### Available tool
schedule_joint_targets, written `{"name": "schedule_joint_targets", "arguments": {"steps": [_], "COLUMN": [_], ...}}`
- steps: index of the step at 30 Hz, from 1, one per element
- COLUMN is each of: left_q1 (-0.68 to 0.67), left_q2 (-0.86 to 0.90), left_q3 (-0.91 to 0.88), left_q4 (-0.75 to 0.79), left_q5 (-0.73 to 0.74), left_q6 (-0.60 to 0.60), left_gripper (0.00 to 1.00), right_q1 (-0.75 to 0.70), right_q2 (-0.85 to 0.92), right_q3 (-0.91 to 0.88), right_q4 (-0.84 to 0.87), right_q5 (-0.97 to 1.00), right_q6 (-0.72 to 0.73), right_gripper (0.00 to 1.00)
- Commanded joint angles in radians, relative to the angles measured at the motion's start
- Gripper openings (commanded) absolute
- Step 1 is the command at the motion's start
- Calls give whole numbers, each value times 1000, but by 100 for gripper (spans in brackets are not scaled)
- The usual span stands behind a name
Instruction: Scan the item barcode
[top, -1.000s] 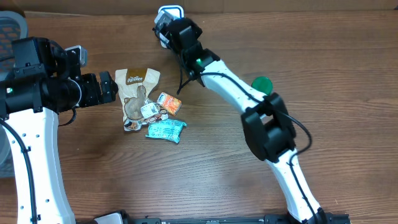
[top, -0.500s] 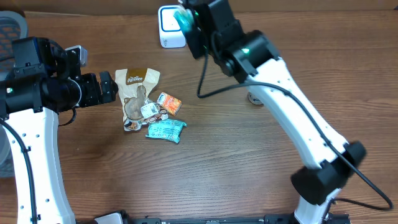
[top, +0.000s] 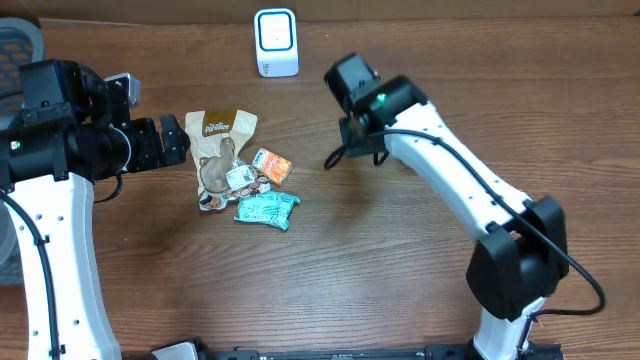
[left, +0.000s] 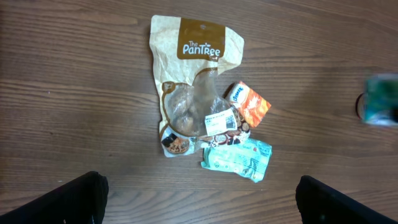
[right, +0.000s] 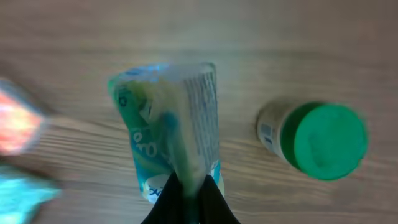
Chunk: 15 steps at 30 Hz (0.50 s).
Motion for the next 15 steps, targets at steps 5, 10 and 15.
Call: {"name": "schedule_joint_targets", "arguments": {"steps": [5, 10, 15], "left_q1": [-6, -6, -6], "left_q2": [-2, -2, -2], "left_q3": [4, 4, 4], "left_q4": [1, 1, 2], "left_q5": [15, 15, 15], "left_q6": [-7, -7, -7], "left_gripper": [100, 100, 99], "right_q1": [-52, -95, -127], "right_q2": [-2, -2, -2], "right_q3": [-243, -321, -328], "right_q4": [225, 272, 268], "right_q5": [249, 314, 314], "right_q6": [21, 21, 16], "right_gripper": [4, 4, 4]}}
